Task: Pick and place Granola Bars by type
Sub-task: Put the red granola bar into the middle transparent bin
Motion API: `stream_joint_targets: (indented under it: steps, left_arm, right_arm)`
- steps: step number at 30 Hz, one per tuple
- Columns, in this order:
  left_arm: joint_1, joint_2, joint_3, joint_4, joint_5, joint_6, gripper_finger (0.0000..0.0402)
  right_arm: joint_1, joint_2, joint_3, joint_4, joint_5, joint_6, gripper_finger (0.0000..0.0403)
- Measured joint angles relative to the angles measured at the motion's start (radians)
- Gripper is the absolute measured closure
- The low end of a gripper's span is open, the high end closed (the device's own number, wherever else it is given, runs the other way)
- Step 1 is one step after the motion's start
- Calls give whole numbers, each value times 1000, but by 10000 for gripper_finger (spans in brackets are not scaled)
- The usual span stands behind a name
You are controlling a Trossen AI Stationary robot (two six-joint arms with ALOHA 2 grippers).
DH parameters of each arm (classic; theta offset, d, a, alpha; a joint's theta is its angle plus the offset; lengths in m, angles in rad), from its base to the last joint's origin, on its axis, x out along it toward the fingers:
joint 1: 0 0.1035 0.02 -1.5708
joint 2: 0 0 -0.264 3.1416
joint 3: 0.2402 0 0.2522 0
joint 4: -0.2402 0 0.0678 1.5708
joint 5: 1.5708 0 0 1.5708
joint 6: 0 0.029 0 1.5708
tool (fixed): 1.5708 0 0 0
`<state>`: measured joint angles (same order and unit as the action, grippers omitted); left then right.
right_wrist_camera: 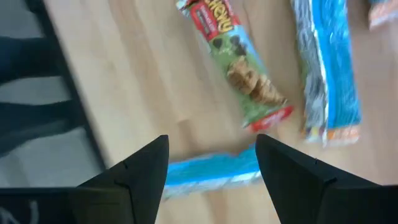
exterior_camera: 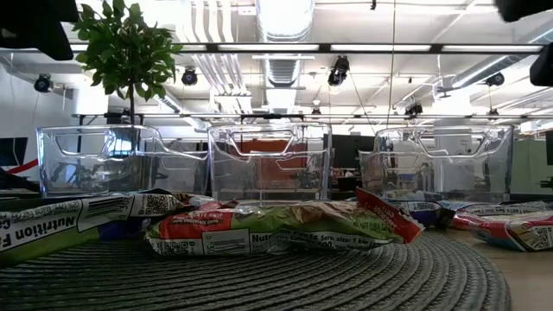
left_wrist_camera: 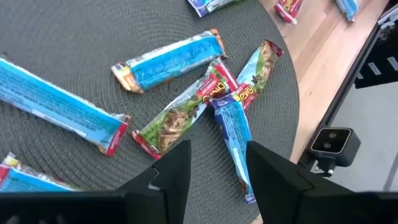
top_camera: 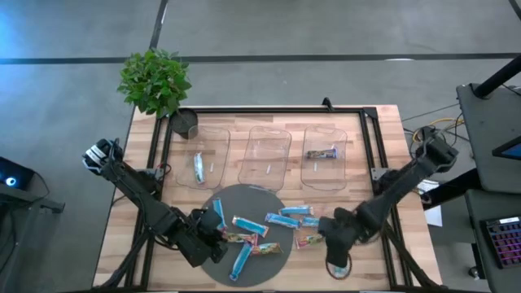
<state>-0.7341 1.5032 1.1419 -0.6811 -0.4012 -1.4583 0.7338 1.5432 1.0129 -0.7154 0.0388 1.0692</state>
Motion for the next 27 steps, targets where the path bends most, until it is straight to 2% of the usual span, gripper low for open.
stream_joint_targets:
  steps: [3, 6, 12, 19, 27]
  left_arm:
    - [0, 0, 0, 0, -19, 8, 264]
    - [0, 0, 0, 0, -20, 8, 264]
    - [-1, 0, -1, 1, -20, -20, 264]
    - [-2, 0, -1, 0, -19, -35, 264]
    - [-2, 0, -1, -10, -27, -34, 264]
  right_arm:
    - [45, 74, 14, 5, 82, -138, 172]
    - [56, 153, 41, 9, 98, -288, 172]
    - [39, 268, 122, 9, 101, -342, 172]
    - [32, 273, 159, -83, 208, -411, 172]
    - [17, 276, 140, -52, 193, -505, 172]
